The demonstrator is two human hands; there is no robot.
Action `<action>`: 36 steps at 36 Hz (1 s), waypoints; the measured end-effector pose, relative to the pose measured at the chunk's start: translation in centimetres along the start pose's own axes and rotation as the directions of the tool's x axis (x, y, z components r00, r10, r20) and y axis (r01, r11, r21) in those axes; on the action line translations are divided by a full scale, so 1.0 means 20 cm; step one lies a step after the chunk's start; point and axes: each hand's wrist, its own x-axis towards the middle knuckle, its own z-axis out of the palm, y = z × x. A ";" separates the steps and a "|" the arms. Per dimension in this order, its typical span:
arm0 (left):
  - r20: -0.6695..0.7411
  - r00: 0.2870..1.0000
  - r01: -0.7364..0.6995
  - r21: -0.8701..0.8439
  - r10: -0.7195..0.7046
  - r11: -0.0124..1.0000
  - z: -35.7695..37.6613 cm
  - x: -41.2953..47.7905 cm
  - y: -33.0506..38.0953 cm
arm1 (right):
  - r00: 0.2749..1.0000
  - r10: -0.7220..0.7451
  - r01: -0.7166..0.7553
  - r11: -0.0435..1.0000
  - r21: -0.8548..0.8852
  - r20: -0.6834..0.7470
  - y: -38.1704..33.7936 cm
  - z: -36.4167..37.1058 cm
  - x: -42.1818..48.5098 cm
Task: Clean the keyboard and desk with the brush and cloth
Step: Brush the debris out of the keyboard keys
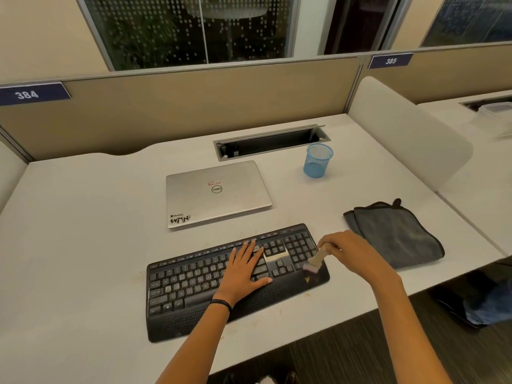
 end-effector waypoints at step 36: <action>-0.009 1.000 0.011 -0.021 -0.012 1.000 0.00 -0.01 0.01 | 0.998 0.042 -0.044 0.997 0.061 0.040 0.06 0.11 -0.16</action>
